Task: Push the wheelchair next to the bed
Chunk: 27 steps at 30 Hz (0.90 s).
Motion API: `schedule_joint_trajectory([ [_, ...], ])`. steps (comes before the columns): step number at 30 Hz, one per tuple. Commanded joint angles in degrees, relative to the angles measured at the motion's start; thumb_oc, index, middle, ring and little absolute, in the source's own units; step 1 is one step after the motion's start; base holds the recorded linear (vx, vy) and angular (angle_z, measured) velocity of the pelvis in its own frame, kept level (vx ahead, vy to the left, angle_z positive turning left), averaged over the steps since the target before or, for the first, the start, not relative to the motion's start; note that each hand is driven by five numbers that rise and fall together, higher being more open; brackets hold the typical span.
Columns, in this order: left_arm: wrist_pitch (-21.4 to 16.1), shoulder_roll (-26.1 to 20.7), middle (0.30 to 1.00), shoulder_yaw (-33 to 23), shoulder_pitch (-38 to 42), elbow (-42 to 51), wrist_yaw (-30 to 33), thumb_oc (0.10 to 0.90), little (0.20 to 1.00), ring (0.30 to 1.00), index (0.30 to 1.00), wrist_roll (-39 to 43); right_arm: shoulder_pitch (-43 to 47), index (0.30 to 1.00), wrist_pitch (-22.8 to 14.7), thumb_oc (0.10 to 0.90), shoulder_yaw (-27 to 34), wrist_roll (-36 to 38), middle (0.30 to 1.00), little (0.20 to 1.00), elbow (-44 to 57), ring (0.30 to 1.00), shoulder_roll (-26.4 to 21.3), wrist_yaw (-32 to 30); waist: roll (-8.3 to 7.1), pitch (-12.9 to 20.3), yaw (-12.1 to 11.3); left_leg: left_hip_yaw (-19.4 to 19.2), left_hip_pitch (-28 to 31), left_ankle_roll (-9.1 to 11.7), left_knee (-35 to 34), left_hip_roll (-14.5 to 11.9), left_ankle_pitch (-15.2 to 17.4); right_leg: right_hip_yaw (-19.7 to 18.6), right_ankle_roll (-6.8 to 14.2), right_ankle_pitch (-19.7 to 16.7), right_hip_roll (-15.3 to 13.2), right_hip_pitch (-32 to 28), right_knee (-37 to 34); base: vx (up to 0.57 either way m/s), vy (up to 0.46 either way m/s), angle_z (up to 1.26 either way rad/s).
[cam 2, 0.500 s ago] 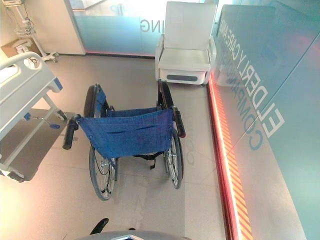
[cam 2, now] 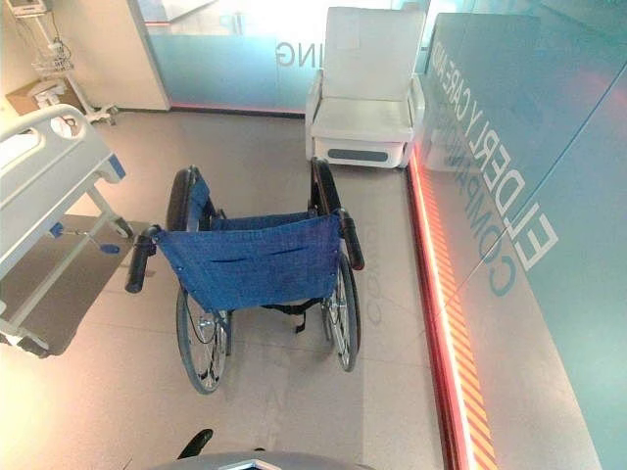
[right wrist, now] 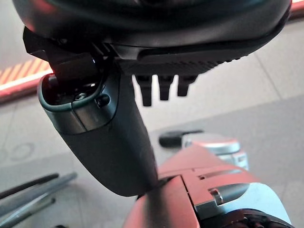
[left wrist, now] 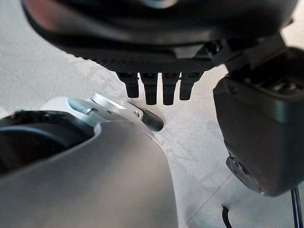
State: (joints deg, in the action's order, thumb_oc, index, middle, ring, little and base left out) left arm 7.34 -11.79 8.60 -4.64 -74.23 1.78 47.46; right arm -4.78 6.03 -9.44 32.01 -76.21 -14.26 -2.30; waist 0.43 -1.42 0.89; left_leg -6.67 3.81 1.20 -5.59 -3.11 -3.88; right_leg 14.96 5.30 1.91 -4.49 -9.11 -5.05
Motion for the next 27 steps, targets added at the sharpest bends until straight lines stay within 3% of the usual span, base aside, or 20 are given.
schedule_joint_trajectory([
  [1, 0.31, 2.29, 0.9, 0.96, 3.1, -2.54, 0.29, 0.8, 0.9, 0.9, 0.9, -0.8, 3.75, 0.9, 1.19, 0.8, 0.26, 1.31, 0.9, 0.9, -3.88, 0.9, 2.46, 1.55, 0.85, -1.98, -0.97, -1.54, 1.49, 1.37, 0.59, 0.04, 3.92, 0.67, 2.03, -3.03, -4.06, 3.36, 1.6, 0.0, 0.0, 0.0],
  [7, -0.45, 1.83, 0.9, -0.41, 3.5, -2.0, 1.42, 0.8, 0.9, 0.9, 0.9, 1.58, 4.2, 0.9, 0.5, 0.8, 0.5, 1.84, 0.9, 0.9, -3.18, 0.9, 1.91, 0.8, 0.86, -2.44, -1.2, -1.14, 1.31, 1.48, 0.59, 0.12, 3.64, 0.7, 2.07, -3.17, -4.12, 3.48, 1.67, 0.02, 0.006, 0.0],
  [20, -1.45, -4.35, 0.9, -4.14, 4.96, 4.28, 4.38, 0.8, 0.9, 0.9, 0.9, 6.49, 5.29, 0.9, -3.58, 0.8, 1.82, 6.05, 0.9, 0.9, 6.66, 0.9, -4.72, -1.6, 1.05, -5.82, -1.46, 0.24, -2.16, 1.21, 0.59, -0.11, 2.16, -0.84, 2.22, -4.29, -4.16, 7.2, 1.74, -0.02, 0.002, 0.01],
  [27, -1.38, -8.83, 0.9, -9.11, 3.88, 15.07, 9.31, 0.8, 0.9, 0.9, 0.9, 11.12, 3.21, 0.9, -3.22, 0.8, 3.14, 9.3, 0.9, 0.9, 22.51, 0.9, -8.5, -6.93, 0.82, -8.2, -1.32, 1.0, -3.76, 1.16, 0.71, 0.13, 1.48, -1.2, 2.3, -4.81, -4.34, 8.77, 1.94, -0.06, -0.003, 0.11],
])
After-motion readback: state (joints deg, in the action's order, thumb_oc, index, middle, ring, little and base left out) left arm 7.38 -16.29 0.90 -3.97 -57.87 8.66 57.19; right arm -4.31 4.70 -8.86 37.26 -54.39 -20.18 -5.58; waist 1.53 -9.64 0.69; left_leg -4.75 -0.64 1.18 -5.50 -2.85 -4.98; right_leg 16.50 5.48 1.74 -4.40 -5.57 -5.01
